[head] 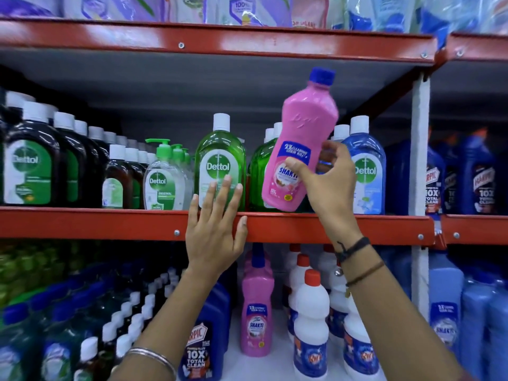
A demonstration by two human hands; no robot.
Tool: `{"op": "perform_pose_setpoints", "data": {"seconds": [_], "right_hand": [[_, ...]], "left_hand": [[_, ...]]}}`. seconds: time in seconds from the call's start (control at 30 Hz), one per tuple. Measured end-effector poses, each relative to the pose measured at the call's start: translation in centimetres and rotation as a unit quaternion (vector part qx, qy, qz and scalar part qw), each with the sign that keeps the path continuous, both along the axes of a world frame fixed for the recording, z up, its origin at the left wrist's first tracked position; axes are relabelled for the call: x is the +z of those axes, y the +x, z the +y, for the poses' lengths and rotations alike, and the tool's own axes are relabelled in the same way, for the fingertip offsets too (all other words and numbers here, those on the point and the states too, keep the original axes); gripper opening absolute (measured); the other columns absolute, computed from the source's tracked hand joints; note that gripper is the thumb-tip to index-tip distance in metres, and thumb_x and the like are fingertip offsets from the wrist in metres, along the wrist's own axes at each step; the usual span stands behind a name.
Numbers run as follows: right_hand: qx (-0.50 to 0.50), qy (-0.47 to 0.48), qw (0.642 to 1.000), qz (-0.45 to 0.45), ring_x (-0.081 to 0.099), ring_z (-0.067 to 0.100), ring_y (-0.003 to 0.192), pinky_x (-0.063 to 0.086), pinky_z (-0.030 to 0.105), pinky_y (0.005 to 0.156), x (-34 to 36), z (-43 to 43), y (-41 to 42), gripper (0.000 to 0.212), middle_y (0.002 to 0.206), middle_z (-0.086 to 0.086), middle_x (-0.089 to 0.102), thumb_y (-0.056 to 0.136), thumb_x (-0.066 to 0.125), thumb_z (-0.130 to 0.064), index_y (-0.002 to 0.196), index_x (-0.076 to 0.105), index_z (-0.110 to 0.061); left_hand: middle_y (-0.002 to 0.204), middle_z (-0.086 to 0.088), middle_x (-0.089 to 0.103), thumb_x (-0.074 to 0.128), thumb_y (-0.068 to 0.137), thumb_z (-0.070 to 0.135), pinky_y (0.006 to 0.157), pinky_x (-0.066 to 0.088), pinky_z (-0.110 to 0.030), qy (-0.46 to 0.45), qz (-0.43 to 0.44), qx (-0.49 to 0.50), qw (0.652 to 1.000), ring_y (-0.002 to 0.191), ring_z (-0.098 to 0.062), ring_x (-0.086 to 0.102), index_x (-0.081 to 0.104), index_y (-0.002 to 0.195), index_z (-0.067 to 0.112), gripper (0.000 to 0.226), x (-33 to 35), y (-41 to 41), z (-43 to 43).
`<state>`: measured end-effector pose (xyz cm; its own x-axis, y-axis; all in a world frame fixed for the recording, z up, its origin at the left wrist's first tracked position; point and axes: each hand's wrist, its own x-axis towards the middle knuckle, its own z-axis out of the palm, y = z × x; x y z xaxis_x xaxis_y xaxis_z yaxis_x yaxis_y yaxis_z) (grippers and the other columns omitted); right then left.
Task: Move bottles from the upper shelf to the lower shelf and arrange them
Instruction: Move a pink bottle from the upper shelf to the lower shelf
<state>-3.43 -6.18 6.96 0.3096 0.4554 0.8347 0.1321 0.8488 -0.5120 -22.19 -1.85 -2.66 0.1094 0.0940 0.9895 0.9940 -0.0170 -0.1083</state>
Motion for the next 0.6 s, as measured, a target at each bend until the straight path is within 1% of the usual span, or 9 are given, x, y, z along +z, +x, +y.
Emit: {"op": "perform_pose_setpoints", "data": {"seconds": [0.03,0.1,0.17,0.23,0.3,0.37,0.43,0.5,0.6], "right_hand": [[0.010,0.007,1.000,0.015,0.061,-0.009,0.071,0.048,0.009,0.061,0.2,-0.8,0.2,0.054,0.089,-0.015,0.061,0.064,0.083,-0.026,0.108,0.052,-0.017],[0.043,0.007,0.999,0.033,0.065,0.000,0.076,0.052,0.016,0.066,0.4,-2.2,0.8,0.053,0.093,-0.008,0.066,0.065,0.082,-0.026,0.109,0.054,-0.016],[0.083,-0.003,0.996,0.036,0.069,0.010,0.082,0.054,0.023,0.066,-0.1,-3.4,1.5,0.051,0.096,-0.002,0.069,0.067,0.081,-0.026,0.109,0.056,-0.015],[0.109,-0.020,0.994,0.026,0.070,0.010,0.083,0.054,0.021,0.063,-1.4,-4.4,2.1,0.049,0.096,-0.002,0.070,0.068,0.080,-0.025,0.110,0.056,-0.015],[0.124,-0.035,0.992,0.009,0.070,0.009,0.084,0.055,0.019,0.064,-3.4,-5.1,2.6,0.051,0.097,-0.002,0.070,0.066,0.079,-0.025,0.110,0.055,-0.017],[0.136,-0.049,0.990,-0.001,0.069,0.008,0.084,0.055,0.019,0.068,-5.6,-5.2,2.8,0.053,0.098,-0.002,0.070,0.060,0.080,-0.029,0.106,0.056,-0.020],[0.143,-0.064,0.988,-0.009,0.068,0.004,0.081,0.054,0.018,0.067,-7.9,-4.9,2.7,0.054,0.096,-0.004,0.069,0.055,0.079,-0.030,0.104,0.057,-0.020],[0.148,-0.083,0.985,-0.012,0.067,0.002,0.079,0.053,0.016,0.066,-10.2,-4.3,2.5,0.054,0.095,-0.004,0.069,0.055,0.079,-0.029,0.104,0.058,-0.019],[0.138,-0.107,0.985,-0.008,0.066,0.002,0.079,0.052,0.014,0.065,-13.7,-3.1,2.0,0.057,0.096,-0.004,0.069,0.054,0.079,-0.029,0.107,0.058,-0.016]], "left_hand": [[0.156,-0.005,0.033,0.031,0.096,0.042,0.115,0.022,-0.048,-0.001,0.000,0.000,1.000,0.143,-0.025,0.032,0.037,0.147,0.019,0.056,0.0,0.0,0.0],[0.156,-0.005,0.032,0.031,0.097,0.042,0.116,0.021,-0.048,-0.003,-0.002,-0.002,1.000,0.144,-0.025,0.032,0.036,0.148,0.019,0.056,-0.1,0.0,-0.1],[0.157,-0.005,0.032,0.031,0.097,0.041,0.116,0.020,-0.048,-0.008,-0.002,-0.002,1.000,0.144,-0.026,0.031,0.034,0.148,0.019,0.056,-0.1,0.1,-0.1],[0.158,-0.005,0.029,0.030,0.097,0.042,0.116,0.018,-0.048,-0.018,-0.002,-0.002,1.000,0.145,-0.025,0.029,0.031,0.150,0.020,0.057,-0.1,0.1,-0.2],[0.159,-0.004,0.028,0.028,0.098,0.043,0.117,0.017,-0.048,-0.025,0.000,0.000,1.000,0.145,-0.025,0.027,0.028,0.150,0.020,0.057,-0.3,-0.1,-0.2],[0.158,-0.004,0.029,0.028,0.098,0.042,0.115,0.019,-0.048,-0.026,0.004,0.001,1.000,0.144,-0.026,0.031,0.029,0.150,0.020,0.057,-0.6,-0.3,-0.4],[0.157,-0.004,0.032,0.028,0.098,0.041,0.112,0.025,-0.047,-0.022,0.010,-0.003,1.000,0.141,-0.026,0.035,0.031,0.149,0.020,0.055,-0.9,-0.6,-0.6],[0.156,-0.004,0.033,0.029,0.099,0.040,0.110,0.029,-0.046,-0.017,0.016,-0.009,1.000,0.140,-0.026,0.037,0.033,0.149,0.020,0.054,-1.0,-0.9,-0.7],[0.156,-0.005,0.034,0.030,0.099,0.038,0.109,0.030,-0.045,-0.009,0.025,-0.013,1.000,0.140,-0.027,0.037,0.035,0.148,0.020,0.053,-1.0,-1.2,-0.6]]}}
